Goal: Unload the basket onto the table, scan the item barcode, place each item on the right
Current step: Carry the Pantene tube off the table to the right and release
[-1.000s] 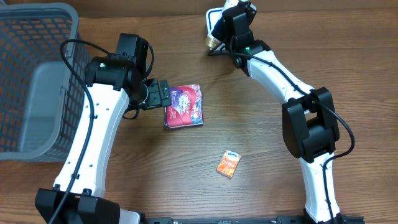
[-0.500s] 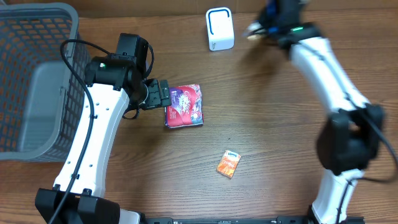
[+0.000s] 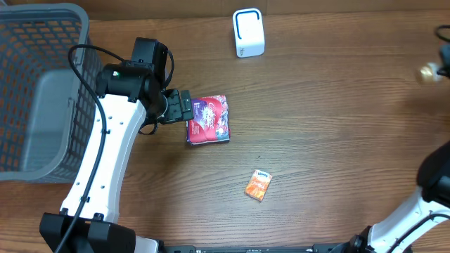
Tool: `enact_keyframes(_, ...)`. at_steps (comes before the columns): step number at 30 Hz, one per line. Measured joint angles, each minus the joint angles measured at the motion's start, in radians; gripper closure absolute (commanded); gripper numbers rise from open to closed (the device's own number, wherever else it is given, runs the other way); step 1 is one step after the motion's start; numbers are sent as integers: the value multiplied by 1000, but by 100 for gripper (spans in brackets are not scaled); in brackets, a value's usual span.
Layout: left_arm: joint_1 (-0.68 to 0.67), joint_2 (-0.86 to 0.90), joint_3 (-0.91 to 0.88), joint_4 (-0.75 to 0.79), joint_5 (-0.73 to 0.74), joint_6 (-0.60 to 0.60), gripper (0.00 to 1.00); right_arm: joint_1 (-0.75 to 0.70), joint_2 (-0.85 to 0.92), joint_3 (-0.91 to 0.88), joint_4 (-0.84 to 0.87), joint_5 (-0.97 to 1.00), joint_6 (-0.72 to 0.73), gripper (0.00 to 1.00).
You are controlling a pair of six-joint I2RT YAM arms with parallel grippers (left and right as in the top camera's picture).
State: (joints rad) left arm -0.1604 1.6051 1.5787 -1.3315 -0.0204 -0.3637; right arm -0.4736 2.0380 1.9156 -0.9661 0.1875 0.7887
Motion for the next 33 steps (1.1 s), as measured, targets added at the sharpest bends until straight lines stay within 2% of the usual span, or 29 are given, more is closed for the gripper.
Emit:
enact_keyframes(10, 0, 0, 0, 0, 0, 0, 0, -193, 142, 0, 50, 3, -1, 95)
enact_keyframes(12, 0, 0, 0, 0, 0, 0, 0, -210, 167, 0, 65, 3, -3, 86)
enact_keyframes(13, 0, 0, 0, 0, 0, 0, 0, -216, 180, 0, 70, 3, -2, 77)
enact_keyframes(17, 0, 0, 0, 0, 0, 0, 0, -237, 211, 0, 84, 5, -12, 55)
enact_keyframes(24, 0, 0, 0, 0, 0, 0, 0, -267, 201, 0, 60, -43, -31, 37)
enact_keyframes(27, 0, 0, 0, 0, 0, 0, 0, -278, 166, 0, 54, -121, -31, 22)
enact_keyframes(29, 0, 0, 0, 0, 0, 0, 0, -283, 117, 0, 46, -204, -37, 12)
enact_keyframes(33, 0, 0, 0, 0, 0, 0, 0, -280, 5, 0, 71, -491, -124, 10)
